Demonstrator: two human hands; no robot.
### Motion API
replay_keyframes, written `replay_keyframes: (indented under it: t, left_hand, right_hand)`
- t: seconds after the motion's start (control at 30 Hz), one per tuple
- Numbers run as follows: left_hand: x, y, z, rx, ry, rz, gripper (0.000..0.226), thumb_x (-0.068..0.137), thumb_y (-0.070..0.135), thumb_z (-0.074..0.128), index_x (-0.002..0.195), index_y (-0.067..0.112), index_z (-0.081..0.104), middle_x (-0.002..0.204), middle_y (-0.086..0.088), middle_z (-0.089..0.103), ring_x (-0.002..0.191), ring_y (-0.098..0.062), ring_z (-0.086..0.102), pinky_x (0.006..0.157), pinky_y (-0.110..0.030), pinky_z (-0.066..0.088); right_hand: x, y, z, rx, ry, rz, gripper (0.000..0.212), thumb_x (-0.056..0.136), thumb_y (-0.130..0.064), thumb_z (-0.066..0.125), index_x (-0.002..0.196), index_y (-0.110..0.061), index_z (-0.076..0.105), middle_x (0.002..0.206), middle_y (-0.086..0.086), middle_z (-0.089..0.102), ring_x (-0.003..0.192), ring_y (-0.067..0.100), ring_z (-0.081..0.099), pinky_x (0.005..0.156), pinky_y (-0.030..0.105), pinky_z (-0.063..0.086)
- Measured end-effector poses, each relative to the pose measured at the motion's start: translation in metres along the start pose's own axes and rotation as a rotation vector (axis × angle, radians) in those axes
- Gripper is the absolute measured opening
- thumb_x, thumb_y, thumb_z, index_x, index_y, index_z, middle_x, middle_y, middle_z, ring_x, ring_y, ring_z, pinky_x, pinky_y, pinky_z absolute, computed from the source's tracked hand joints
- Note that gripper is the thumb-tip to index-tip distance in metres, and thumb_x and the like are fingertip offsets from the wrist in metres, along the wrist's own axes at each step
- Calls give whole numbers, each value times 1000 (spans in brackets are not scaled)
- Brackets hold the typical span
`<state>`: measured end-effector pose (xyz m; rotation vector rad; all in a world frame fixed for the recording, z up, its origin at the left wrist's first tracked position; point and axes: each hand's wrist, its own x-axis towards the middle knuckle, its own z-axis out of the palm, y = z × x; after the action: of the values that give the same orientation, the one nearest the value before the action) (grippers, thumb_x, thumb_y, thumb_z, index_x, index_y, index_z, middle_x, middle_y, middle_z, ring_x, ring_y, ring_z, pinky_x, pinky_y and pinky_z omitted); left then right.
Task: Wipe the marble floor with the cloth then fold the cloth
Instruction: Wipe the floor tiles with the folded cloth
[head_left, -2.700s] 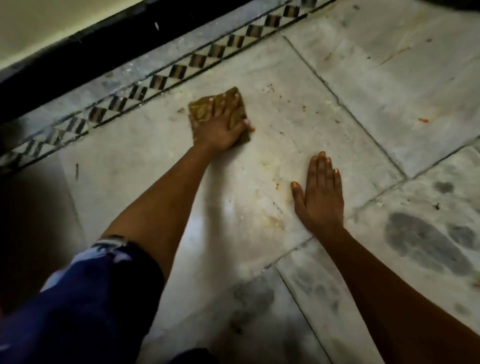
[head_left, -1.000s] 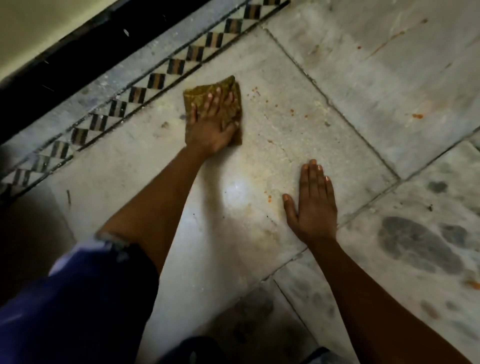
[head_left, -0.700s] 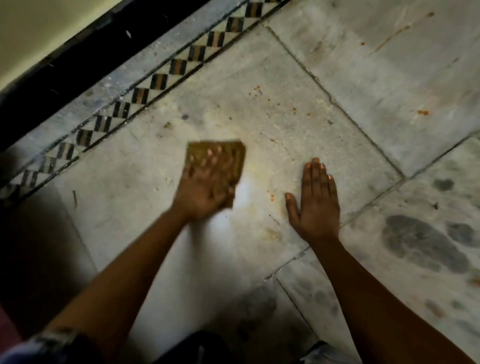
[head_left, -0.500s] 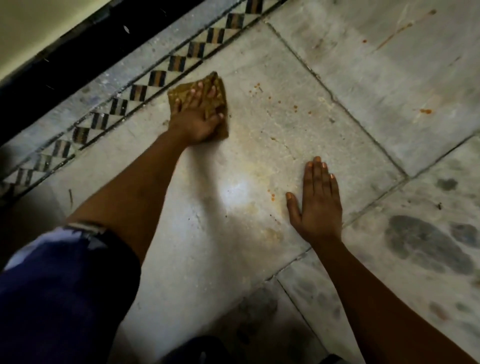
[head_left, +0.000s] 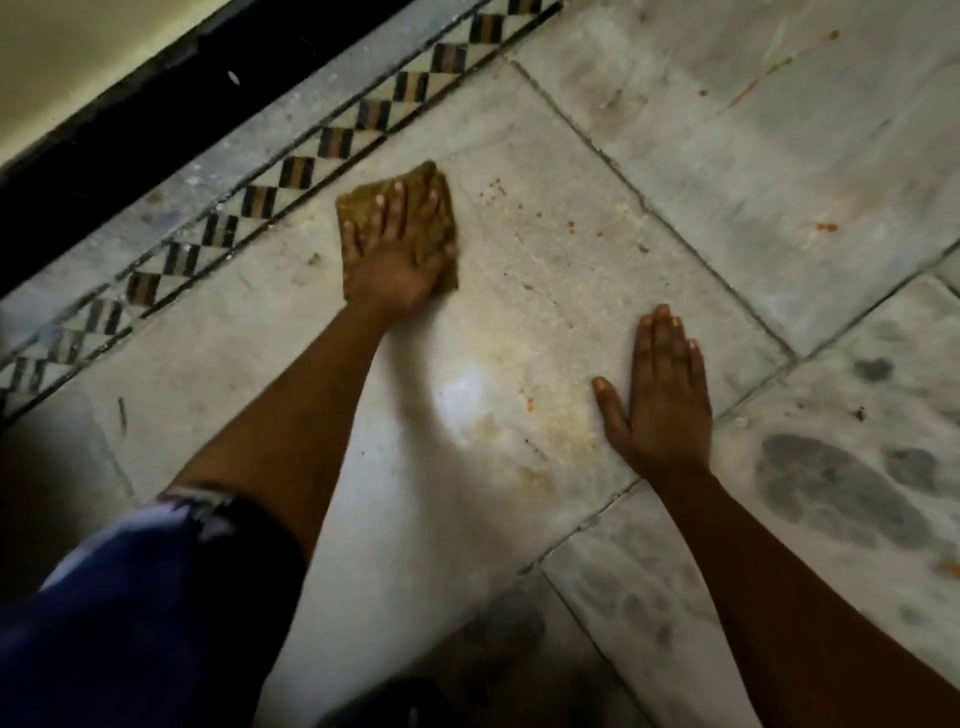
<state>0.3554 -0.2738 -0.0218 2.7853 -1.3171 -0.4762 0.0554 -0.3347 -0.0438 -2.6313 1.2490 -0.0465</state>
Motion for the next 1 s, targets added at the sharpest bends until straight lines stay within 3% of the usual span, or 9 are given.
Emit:
replay_keyframes:
  t: [0.13, 0.23, 0.33, 0.4, 0.57, 0.7, 0.83, 0.9, 1.0]
  left_hand:
    - [59, 67, -10, -68, 8, -37, 59, 99, 46, 23, 149, 32, -3, 159, 0, -6, 145, -21, -6, 114, -50, -9]
    - [36, 94, 10, 4, -14, 207, 58, 98, 47, 21, 149, 29, 2, 159, -2, -2, 146, -21, -3, 114, -48, -8]
    - [-43, 76, 29, 62, 3, 456, 64, 90, 52, 18, 149, 27, 14, 158, -3, 11, 145, -21, 7, 113, -43, -4]
    - [-80, 53, 33, 57, -25, 528, 62, 90, 53, 23, 147, 30, 21, 156, 0, 17, 143, -17, 12, 113, -41, 1]
    - [7, 59, 10, 57, -49, 328, 65, 87, 56, 11, 148, 31, 6, 158, 0, 5, 145, -19, 2, 113, -40, -6]
    - [78, 79, -8, 18, -69, 178, 58, 99, 47, 24, 149, 30, 0, 159, 2, -6, 145, -16, -5, 113, -42, -7]
    - [-9, 71, 16, 67, -23, 328, 72, 85, 56, 8, 149, 24, 5, 158, -3, 2, 145, -20, -1, 114, -42, -7]
    - [-66, 58, 32, 53, -43, 418, 68, 87, 56, 15, 149, 27, 12, 157, 0, 8, 145, -19, 6, 114, -41, -4]
    - [-58, 43, 26, 52, -95, 428, 65, 88, 57, 17, 148, 30, 13, 156, 3, 10, 144, -19, 10, 113, -38, -3]
  right_hand:
    - [1, 1, 2, -18, -12, 2, 76, 92, -52, 26, 148, -2, 12, 156, 17, 11, 145, 27, 10, 117, 35, 2]
    - [2, 1, 2, -17, -26, 3, 76, 92, -52, 26, 149, -3, 12, 156, 16, 11, 145, 26, 10, 118, 37, 6]
    - [1, 1, 1, -1, -48, 8, 76, 92, -51, 29, 148, -3, 14, 156, 16, 12, 145, 26, 11, 118, 38, 8]
    - [2, 1, 0, -2, -57, 15, 76, 92, -51, 30, 149, -3, 13, 156, 16, 11, 145, 25, 9, 118, 37, 7]
    - [2, 1, 0, -2, -63, 23, 76, 92, -51, 30, 149, -4, 11, 157, 15, 9, 145, 23, 6, 118, 37, 7]
    - [2, -1, -1, 11, -70, 34, 76, 92, -52, 28, 149, -4, 12, 157, 14, 10, 145, 23, 7, 118, 37, 7]
    - [1, -1, -2, 27, -75, 37, 76, 92, -52, 28, 149, -4, 14, 156, 14, 11, 145, 23, 8, 118, 38, 8]
    - [1, 0, -3, 31, -78, 39, 76, 91, -52, 29, 149, -4, 14, 156, 14, 11, 145, 23, 8, 118, 38, 9]
    - [2, -2, -3, 54, -73, 36, 76, 91, -52, 30, 148, -4, 14, 156, 14, 11, 145, 23, 8, 118, 39, 9]
